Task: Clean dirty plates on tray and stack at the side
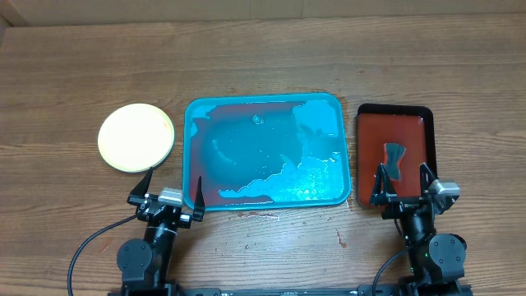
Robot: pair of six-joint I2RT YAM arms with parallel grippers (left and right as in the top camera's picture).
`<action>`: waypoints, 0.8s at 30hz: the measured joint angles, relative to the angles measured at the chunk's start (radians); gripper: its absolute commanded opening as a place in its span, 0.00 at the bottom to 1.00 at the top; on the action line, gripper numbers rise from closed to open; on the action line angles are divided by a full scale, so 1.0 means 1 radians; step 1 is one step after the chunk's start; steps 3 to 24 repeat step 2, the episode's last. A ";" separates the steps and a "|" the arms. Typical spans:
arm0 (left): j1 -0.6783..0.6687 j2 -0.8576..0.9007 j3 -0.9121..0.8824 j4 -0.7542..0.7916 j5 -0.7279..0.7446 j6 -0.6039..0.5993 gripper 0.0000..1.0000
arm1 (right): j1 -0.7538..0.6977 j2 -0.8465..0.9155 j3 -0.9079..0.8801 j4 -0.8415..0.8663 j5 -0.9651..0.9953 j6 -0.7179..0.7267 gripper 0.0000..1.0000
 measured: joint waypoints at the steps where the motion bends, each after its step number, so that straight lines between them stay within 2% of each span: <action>1: 0.000 0.000 0.000 0.000 0.000 0.000 1.00 | 0.000 0.000 0.000 0.001 0.000 0.000 1.00; 24: 0.000 0.000 0.000 0.000 0.000 0.000 1.00 | 0.000 0.000 0.000 0.001 0.000 0.000 1.00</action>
